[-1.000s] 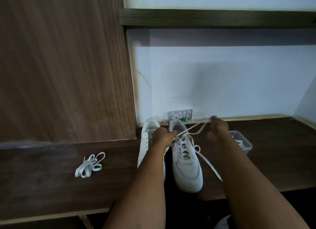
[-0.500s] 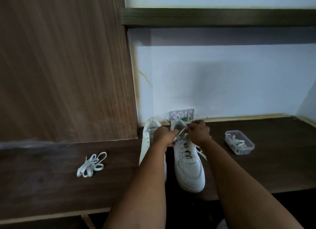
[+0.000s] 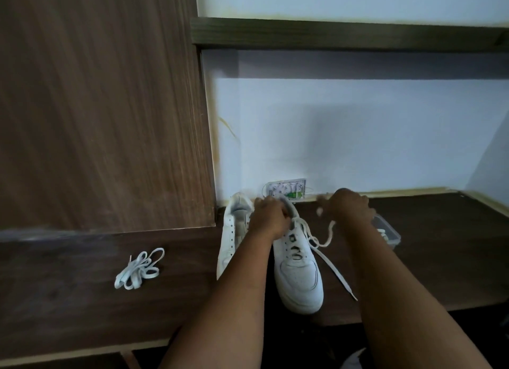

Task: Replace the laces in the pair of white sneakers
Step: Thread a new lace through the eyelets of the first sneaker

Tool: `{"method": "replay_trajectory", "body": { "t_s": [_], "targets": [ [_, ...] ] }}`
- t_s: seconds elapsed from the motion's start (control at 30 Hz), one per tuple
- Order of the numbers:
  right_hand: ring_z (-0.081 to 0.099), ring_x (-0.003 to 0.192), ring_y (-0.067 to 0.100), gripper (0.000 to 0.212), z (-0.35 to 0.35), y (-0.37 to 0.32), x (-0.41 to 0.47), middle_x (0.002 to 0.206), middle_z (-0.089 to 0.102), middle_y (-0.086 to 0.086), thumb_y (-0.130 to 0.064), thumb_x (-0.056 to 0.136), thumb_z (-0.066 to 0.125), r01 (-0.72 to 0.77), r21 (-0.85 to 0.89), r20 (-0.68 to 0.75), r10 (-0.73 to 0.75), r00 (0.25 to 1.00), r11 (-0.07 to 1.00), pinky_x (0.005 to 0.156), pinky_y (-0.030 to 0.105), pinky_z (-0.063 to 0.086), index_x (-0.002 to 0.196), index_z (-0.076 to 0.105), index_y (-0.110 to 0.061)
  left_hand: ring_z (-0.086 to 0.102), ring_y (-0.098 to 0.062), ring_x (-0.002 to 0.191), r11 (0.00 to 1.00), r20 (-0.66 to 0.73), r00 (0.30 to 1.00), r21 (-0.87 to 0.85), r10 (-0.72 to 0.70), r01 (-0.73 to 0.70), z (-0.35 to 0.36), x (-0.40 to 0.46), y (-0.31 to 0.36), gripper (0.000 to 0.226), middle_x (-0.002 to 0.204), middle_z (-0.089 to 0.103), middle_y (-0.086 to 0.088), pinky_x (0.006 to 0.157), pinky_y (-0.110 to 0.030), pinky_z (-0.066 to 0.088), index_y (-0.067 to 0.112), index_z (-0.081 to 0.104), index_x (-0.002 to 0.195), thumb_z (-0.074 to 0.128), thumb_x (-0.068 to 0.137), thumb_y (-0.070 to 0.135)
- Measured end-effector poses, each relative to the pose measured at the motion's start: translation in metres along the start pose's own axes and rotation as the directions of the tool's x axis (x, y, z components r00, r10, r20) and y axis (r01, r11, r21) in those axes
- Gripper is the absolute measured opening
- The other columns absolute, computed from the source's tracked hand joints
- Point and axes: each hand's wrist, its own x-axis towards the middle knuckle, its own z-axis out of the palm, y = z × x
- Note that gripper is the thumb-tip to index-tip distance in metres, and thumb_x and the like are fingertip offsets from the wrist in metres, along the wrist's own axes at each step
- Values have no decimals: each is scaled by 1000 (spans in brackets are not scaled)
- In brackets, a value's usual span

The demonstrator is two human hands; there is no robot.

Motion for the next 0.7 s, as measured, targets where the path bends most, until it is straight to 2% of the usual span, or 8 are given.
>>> {"method": "replay_trajectory", "body": {
  "t_s": [0.07, 0.2, 0.33, 0.4, 0.47, 0.6, 0.63, 0.7],
  "targets": [
    [47, 120, 34, 53, 5, 1, -4, 125, 58, 12, -55, 84, 58, 98, -164, 77, -86, 993, 982, 99, 44, 39, 116, 57, -12, 40, -34, 126, 994, 148, 989, 111, 8, -24, 11, 1, -1, 33, 135, 54, -5, 100, -44, 41, 28, 67, 120, 51, 93, 39],
    [58, 109, 30, 31, 22, -11, -16, 119, 64, 14, -32, 95, 51, 387, 149, 99, -403, 910, 910, 89, 30, 44, 114, 62, -10, 46, -35, 123, 999, 190, 981, 28, -30, 26, 16, 1, -1, 32, 137, 54, -6, 105, -45, 37, 29, 65, 119, 46, 95, 36],
    [59, 90, 25, 26, 38, -16, -21, 109, 66, 17, -23, 99, 45, 464, 236, 158, -505, 848, 853, 70, 24, 39, 109, 65, -12, 50, -30, 122, 975, 249, 961, -151, -122, 163, 8, -3, 10, 34, 130, 59, -10, 112, -44, 29, 19, 66, 115, 39, 97, 28],
    [54, 78, 20, 27, 43, -14, -19, 99, 66, 17, -26, 98, 48, 470, 222, 164, -508, 846, 854, 60, 23, 34, 98, 67, -9, 59, -21, 91, 795, 315, 921, -484, -230, 365, 4, -6, 10, 30, 100, 67, -7, 88, -35, 47, 18, 68, 97, 40, 94, 28],
    [56, 79, 22, 31, 44, -10, -16, 93, 66, 14, -35, 96, 50, 437, 247, 152, -480, 864, 865, 63, 25, 36, 91, 67, -9, 45, -12, 60, 521, 386, 874, -702, -294, 486, 0, -6, 9, 21, 67, 55, 0, 57, -24, 38, 16, 60, 76, 44, 90, 19],
    [58, 70, 15, 22, 47, -2, -11, 76, 64, 1, -38, 90, 60, 332, 381, 167, -418, 893, 863, 61, 22, 42, 75, 63, -21, 38, -7, 46, 191, 454, 822, -823, -343, 534, -7, -8, 3, 23, 56, 53, 3, 45, -18, 33, 16, 59, 64, 53, 86, 22],
    [56, 64, 11, 19, 46, -2, -10, 71, 62, -1, -34, 89, 62, 308, 421, 179, -411, 894, 853, 57, 20, 41, 74, 63, -23, 40, -8, 45, 218, 448, 821, -814, -355, 539, -8, -8, 4, 22, 56, 54, 2, 45, -19, 33, 16, 61, 65, 56, 84, 25],
    [53, 58, 6, 11, 47, -3, -10, 70, 62, -2, -27, 88, 63, 266, 474, 201, -397, 895, 839, 54, 18, 41, 79, 68, -22, 50, -10, 47, 459, 357, 847, -722, -395, 518, -7, -3, 5, 14, 59, 59, 1, 47, -20, 37, 16, 64, 70, 61, 78, 28]
  ]
}}
